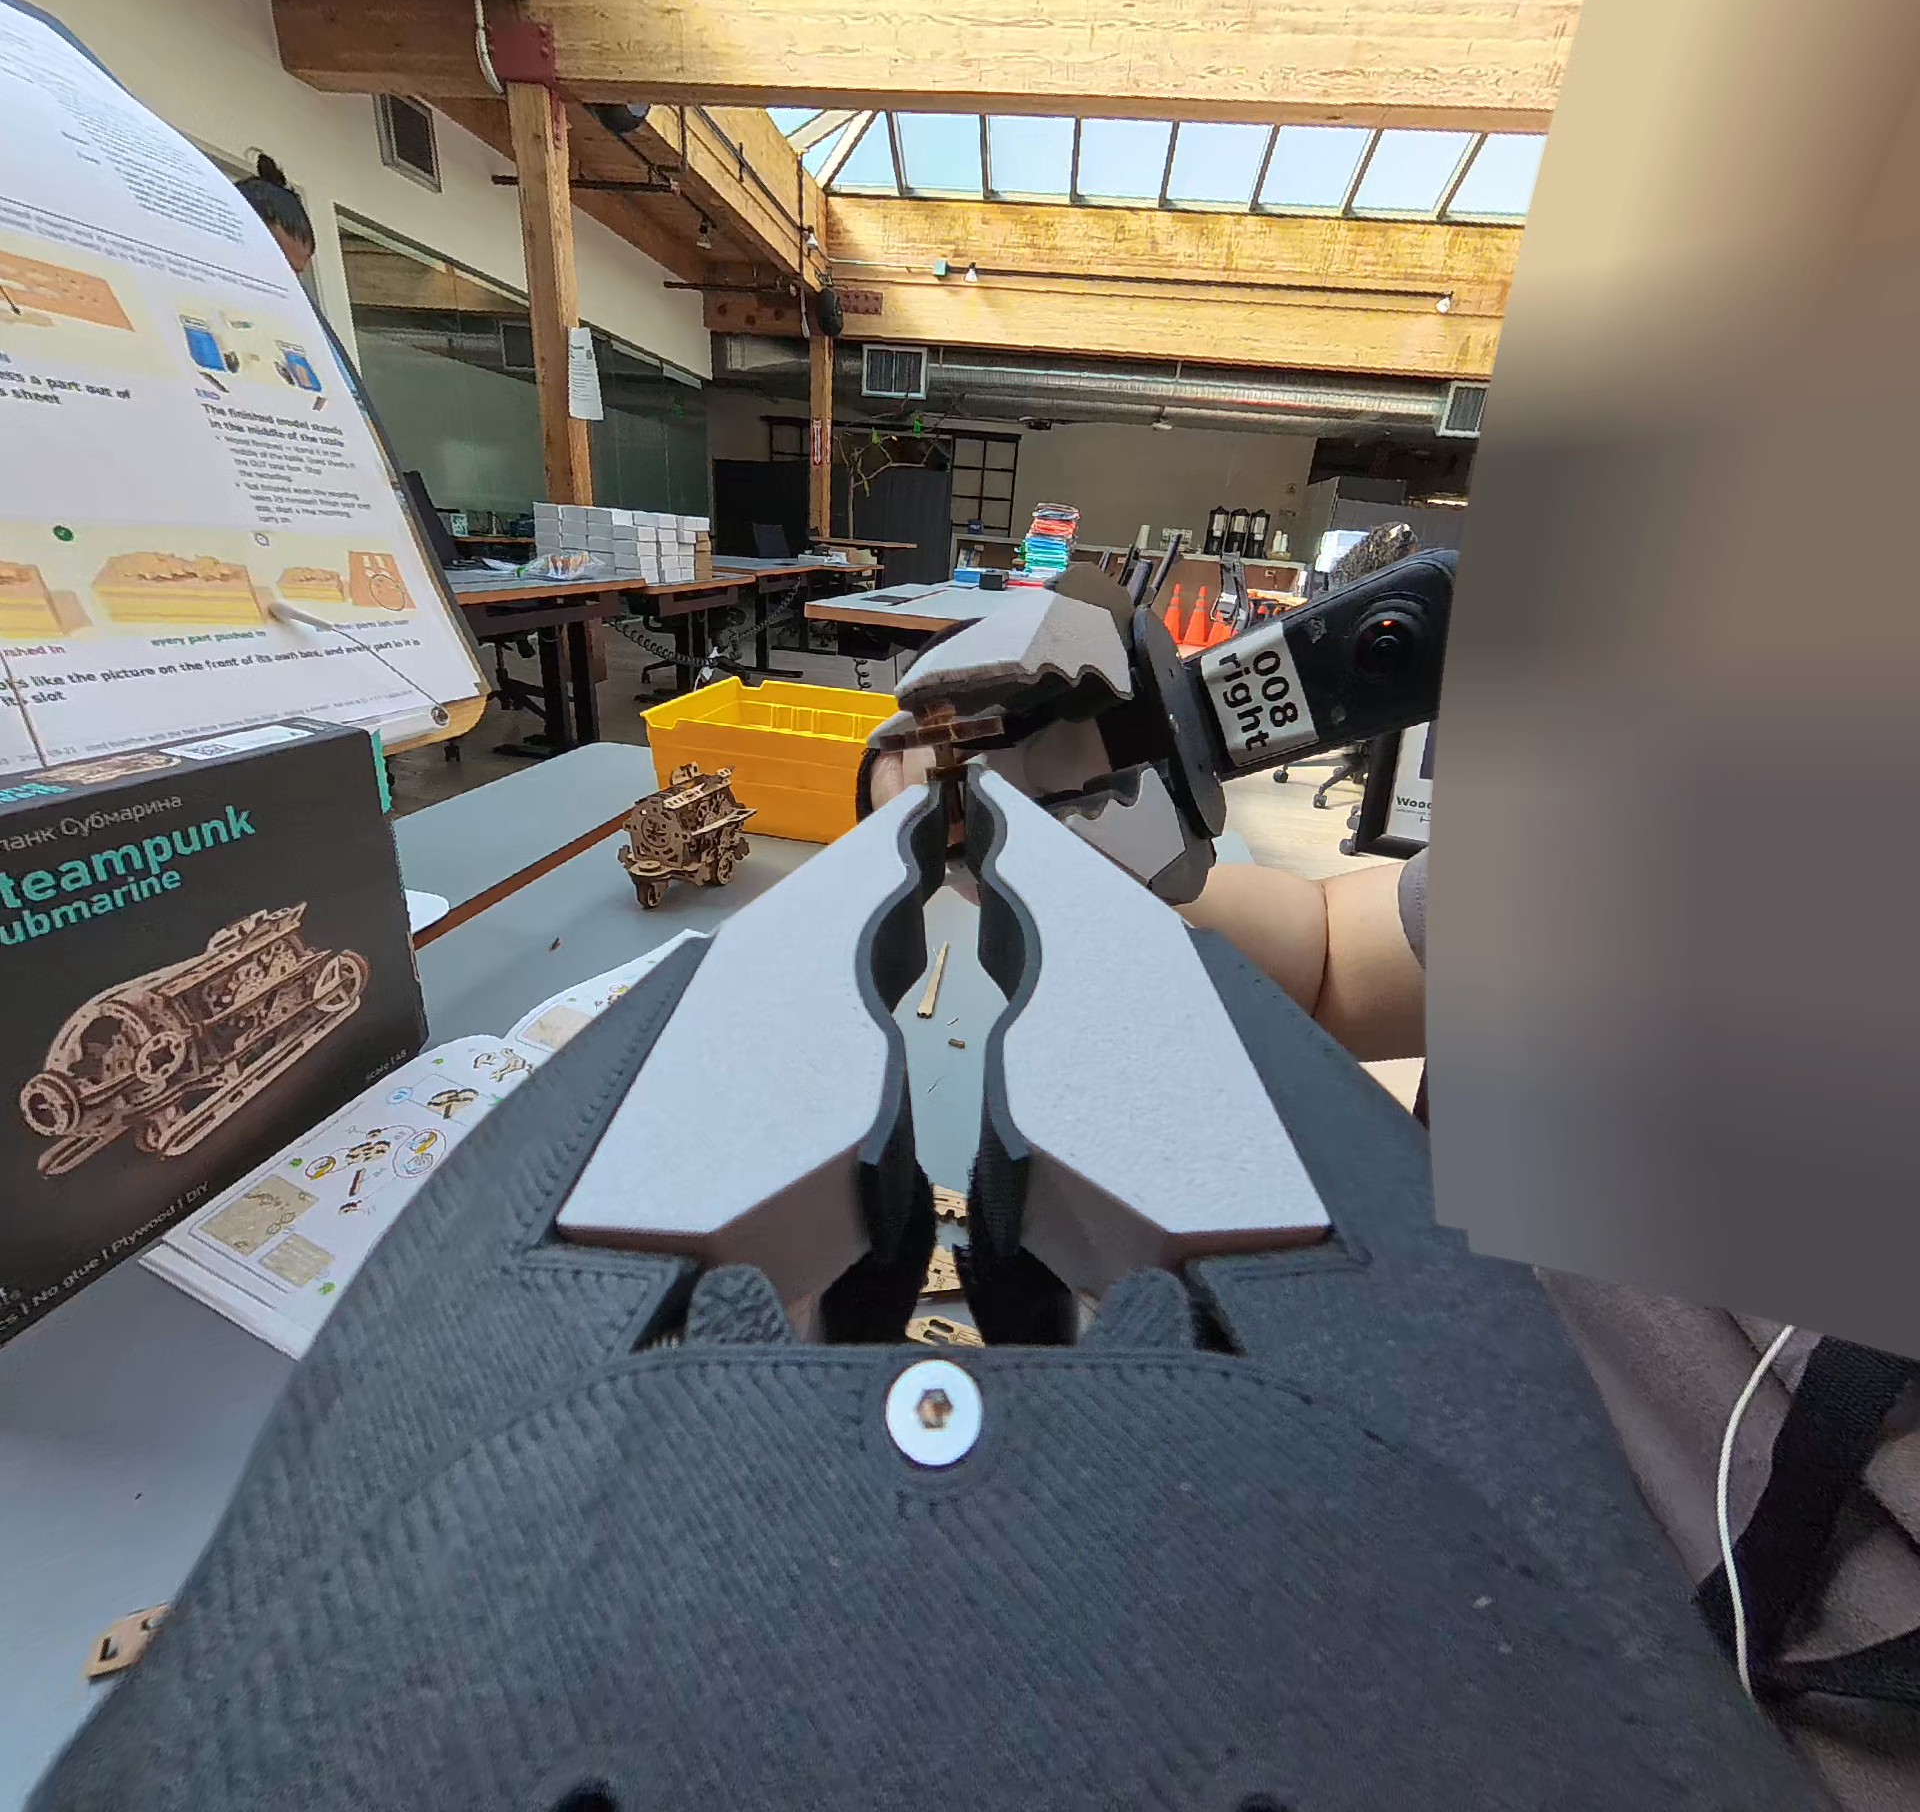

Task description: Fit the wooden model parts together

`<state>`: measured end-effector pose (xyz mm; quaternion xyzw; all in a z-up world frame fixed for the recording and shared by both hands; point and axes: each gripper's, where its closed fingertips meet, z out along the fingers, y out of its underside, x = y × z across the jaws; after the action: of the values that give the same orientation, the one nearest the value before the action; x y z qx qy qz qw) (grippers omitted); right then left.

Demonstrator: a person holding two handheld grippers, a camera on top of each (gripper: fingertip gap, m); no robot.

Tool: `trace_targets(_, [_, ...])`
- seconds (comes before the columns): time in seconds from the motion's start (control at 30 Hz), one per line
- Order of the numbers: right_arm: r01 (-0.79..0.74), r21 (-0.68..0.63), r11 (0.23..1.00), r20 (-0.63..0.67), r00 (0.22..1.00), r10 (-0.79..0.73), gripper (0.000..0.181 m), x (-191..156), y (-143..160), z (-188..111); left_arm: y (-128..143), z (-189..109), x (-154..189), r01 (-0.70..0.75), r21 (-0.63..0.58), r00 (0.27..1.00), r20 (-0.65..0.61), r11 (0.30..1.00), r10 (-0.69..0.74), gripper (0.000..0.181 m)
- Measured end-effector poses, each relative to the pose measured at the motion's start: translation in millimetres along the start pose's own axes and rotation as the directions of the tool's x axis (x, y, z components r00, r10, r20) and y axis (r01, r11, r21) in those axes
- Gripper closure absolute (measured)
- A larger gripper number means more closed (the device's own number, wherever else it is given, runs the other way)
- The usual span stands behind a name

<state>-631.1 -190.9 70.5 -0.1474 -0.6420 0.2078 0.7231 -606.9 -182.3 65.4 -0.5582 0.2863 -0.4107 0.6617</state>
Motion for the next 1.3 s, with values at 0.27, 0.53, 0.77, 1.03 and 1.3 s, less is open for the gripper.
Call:
trace_targets(0.27, [0.054, -0.03, 0.998, 0.028, 0.998, -0.053, 0.159, -4, 4, -1, 6, 0, -2, 0.022, -0.048, 1.0, -0.018, 0.999, -0.023, 0.181])
trace_targets(0.53, [0.089, -0.045, 0.995, 0.051, 0.995, -0.086, 0.158, -5, 7, -3, 9, 2, -2, 0.043, -0.08, 0.998, -0.038, 0.996, -0.046, 0.181])
trace_targets(0.77, [0.102, -0.067, 0.993, 0.065, 0.993, -0.098, 0.154, -6, 8, -2, 7, 1, -2, 0.141, -0.078, 0.987, -0.067, 0.987, -0.146, 0.181])
trace_targets(1.03, [0.053, -0.072, 0.996, 0.087, 0.995, -0.046, 0.157, -6, 11, -4, 10, 2, -2, 0.177, -0.103, 0.98, -0.073, 0.979, -0.185, 0.181])
trace_targets(1.3, [-0.016, -0.055, 0.998, 0.035, 0.999, 0.018, 0.159, -4, 13, 1, 8, -1, -6, 0.156, -0.105, 0.986, -0.048, 0.982, -0.161, 0.181])
